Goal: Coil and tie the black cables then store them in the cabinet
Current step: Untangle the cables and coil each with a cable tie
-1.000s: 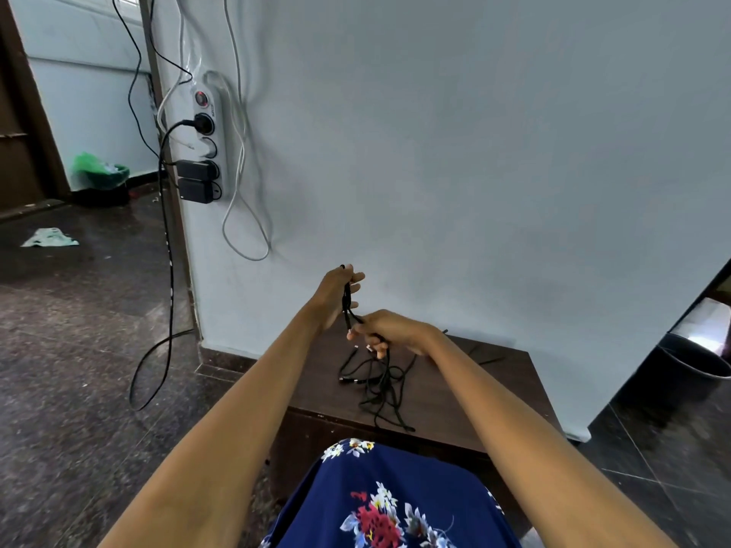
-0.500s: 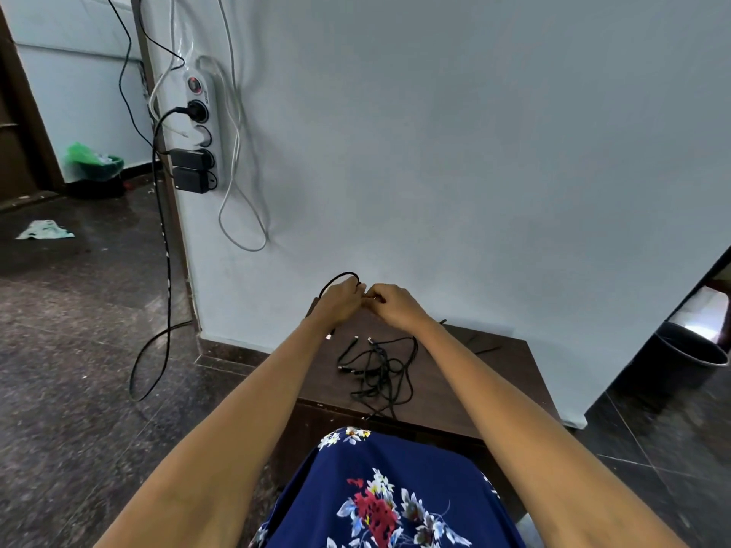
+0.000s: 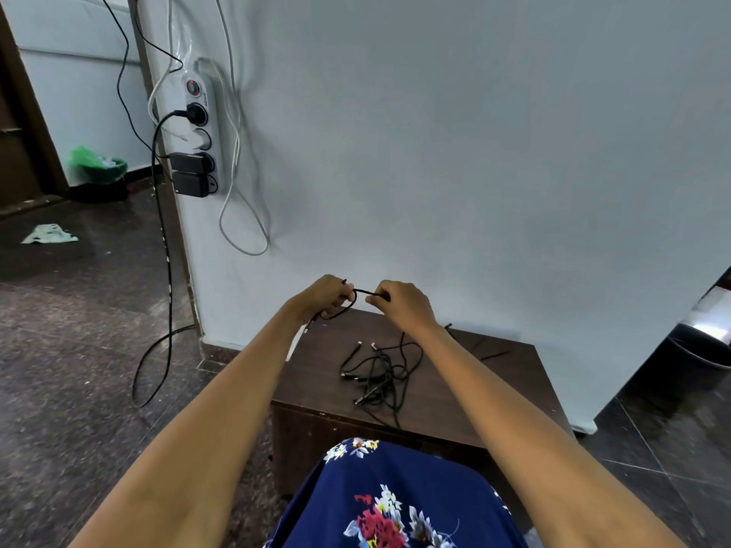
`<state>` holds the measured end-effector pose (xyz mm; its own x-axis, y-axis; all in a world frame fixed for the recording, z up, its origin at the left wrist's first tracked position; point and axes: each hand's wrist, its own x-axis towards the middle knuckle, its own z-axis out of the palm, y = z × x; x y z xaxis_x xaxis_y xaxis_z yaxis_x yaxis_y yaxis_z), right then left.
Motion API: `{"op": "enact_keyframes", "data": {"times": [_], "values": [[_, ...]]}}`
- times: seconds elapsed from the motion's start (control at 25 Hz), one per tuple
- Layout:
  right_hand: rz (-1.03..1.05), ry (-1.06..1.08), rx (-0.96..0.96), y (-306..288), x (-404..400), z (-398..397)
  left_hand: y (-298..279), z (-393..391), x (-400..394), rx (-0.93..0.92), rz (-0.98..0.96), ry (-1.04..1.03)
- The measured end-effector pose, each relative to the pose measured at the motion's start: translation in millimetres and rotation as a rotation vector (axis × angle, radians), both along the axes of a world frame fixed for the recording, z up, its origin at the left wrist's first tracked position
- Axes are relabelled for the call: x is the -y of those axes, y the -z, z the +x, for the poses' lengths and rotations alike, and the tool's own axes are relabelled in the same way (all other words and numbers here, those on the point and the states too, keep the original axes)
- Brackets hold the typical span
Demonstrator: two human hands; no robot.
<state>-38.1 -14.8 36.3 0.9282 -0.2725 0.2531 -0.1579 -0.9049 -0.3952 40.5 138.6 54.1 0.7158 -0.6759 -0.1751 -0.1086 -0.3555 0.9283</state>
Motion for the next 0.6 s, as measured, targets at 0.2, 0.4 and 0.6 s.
{"op": "enact_keyframes", "data": {"times": [0.2,0.4,0.6], "values": [[0.316,0.077,-0.016,-2,24,-14,-2,16,-26,-0.341,-0.37,-0.024],[0.455,-0.064,-0.323,18,6,-18,-13,18,-28,-0.474,-0.714,-0.068],[0.505,0.077,-0.597,68,0,-29,3,8,-20,-0.5,-0.635,-0.211]]}}
